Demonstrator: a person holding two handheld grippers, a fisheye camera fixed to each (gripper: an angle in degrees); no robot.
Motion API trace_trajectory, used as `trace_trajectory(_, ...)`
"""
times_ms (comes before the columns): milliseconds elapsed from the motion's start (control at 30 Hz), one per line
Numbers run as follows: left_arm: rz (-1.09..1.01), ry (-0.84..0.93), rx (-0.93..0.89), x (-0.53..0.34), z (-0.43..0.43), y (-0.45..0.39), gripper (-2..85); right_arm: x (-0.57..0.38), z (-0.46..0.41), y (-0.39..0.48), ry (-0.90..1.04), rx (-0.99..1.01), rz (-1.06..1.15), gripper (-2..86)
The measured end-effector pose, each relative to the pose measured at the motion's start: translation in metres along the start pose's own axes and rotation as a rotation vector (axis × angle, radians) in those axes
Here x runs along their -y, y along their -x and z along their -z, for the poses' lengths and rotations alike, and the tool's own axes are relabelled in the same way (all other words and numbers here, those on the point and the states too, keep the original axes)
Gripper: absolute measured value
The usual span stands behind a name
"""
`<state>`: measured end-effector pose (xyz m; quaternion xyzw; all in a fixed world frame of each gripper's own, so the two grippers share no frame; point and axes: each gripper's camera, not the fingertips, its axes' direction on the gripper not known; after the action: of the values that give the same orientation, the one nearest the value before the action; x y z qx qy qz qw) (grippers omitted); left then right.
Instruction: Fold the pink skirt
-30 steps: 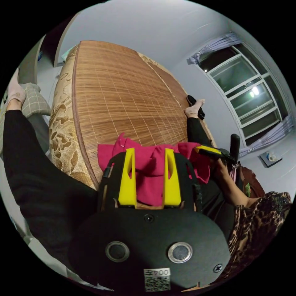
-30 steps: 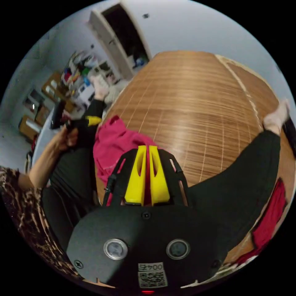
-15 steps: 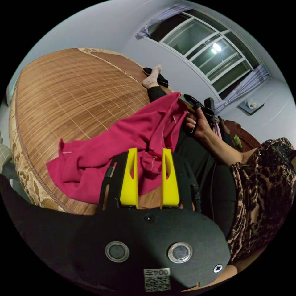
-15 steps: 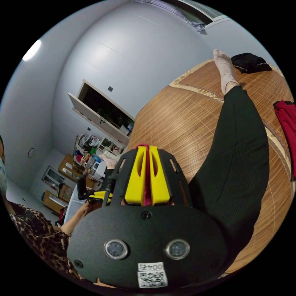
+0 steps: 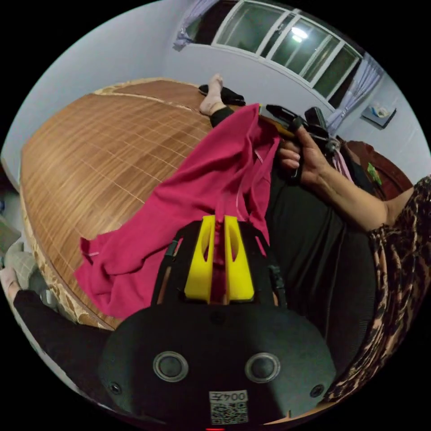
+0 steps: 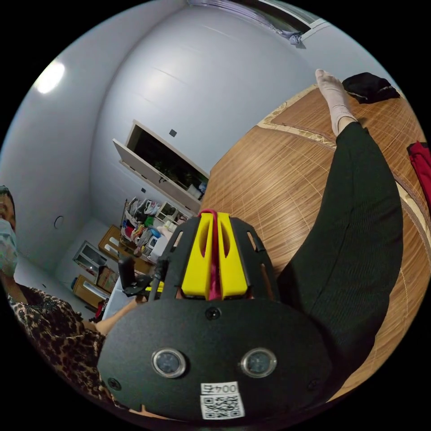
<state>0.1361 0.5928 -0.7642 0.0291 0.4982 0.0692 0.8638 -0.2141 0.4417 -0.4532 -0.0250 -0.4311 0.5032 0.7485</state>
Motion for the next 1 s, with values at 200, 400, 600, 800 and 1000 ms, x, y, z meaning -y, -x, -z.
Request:
trace_trajectory(200,0.016,-0.104,0.014,0.032,0.034,-0.022,8.8,-0.003,-0.005,0.009,0.046,0.025,0.046,-0.2)
trace_trajectory(400,-0.183,-0.080,0.004,0.109,0.012,-0.094,12.9,-0.008,-0.006,0.017,0.089,0.080,0.078,-0.1)
trace_trajectory(600,-0.320,-0.049,0.056,0.164,-0.011,-0.156,12.3,-0.014,-0.001,0.026,0.109,0.108,0.104,0.1)
trace_trajectory(800,-0.344,-0.048,0.142,0.186,-0.001,-0.178,3.5,-0.018,0.007,0.029,0.092,0.140,0.095,2.0)
trace_trajectory(1000,-0.190,-0.197,0.224,0.200,0.100,-0.163,1.2,-0.025,0.026,0.024,0.003,0.292,0.087,7.5)
